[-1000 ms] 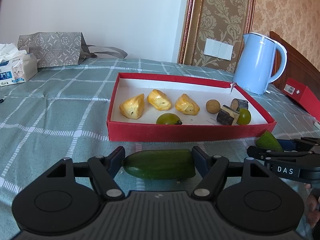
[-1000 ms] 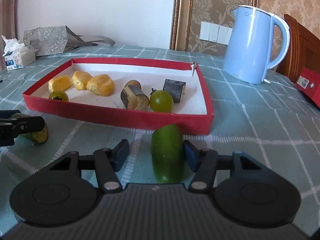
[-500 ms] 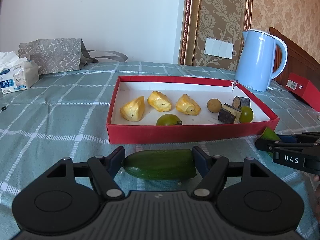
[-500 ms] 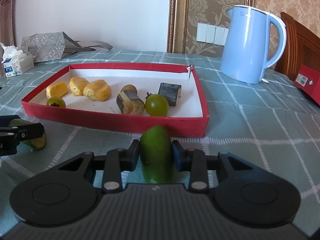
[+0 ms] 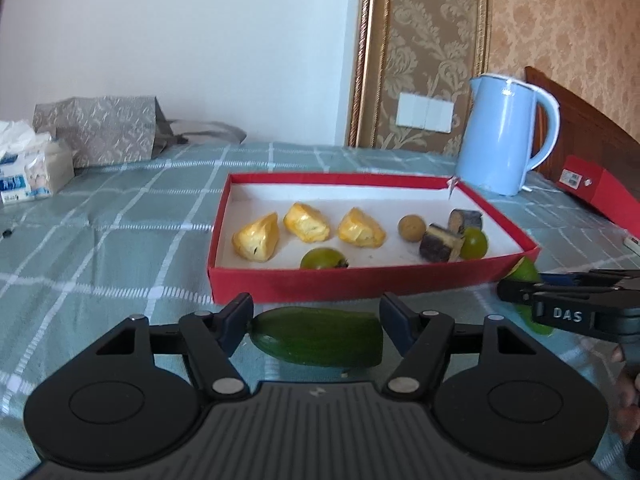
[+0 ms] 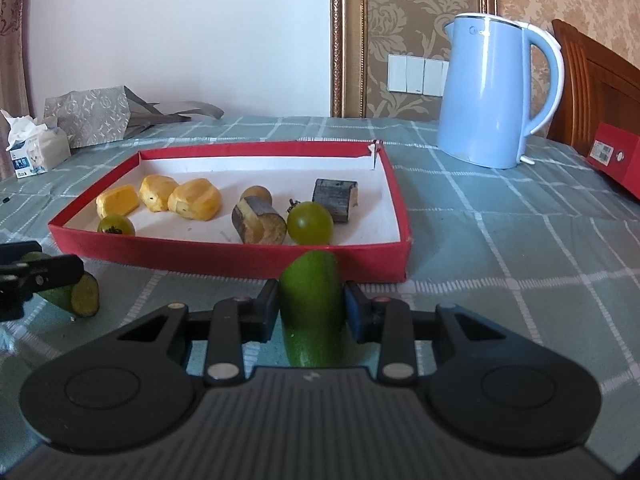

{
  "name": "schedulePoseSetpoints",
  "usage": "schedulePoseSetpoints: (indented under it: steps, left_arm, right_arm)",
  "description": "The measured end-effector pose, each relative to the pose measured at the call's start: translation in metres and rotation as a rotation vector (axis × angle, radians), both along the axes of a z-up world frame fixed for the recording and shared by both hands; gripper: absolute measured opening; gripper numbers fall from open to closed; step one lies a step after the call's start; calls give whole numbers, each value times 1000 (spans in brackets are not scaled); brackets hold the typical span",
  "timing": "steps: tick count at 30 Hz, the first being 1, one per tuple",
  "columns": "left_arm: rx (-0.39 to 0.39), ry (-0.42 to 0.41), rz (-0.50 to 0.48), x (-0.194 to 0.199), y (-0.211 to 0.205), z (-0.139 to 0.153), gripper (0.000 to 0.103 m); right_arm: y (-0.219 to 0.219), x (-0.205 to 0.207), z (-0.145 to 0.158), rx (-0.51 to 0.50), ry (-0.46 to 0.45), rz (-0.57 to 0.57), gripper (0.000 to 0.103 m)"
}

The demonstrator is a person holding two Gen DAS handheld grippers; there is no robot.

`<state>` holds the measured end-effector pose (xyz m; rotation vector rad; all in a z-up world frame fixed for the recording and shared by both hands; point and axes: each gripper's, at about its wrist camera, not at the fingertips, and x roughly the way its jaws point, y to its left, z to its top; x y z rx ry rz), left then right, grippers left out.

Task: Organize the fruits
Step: 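Grasp the large dark green cucumber with the left tool while right holds the small cucumber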

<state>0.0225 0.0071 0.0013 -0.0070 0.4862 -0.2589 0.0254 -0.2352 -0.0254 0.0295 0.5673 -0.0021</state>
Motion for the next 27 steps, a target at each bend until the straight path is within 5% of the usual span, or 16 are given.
schedulePoseSetpoints:
  steps: [3,6,12,17,27]
  left_arm:
    - [17,-19,-5,-2,-3,1,67]
    - [25,-5,-9,0,-5,-1,52]
    - [24,21,-35,-3,-2,-6,52]
    - [-21,44,-79,-16,11,-4,71]
    - [29,63,-82,-48,25,-9,73]
  right_arm:
    - [-1,-1,0,8,-4,4,33]
    - [-2,-1,0,16,-9,4,33]
    - [-2,-1,0,23,-10,8,33]
    - [-2,0,0,25,-13,10,33]
    - [-3,-1,0,31,-10,14,33]
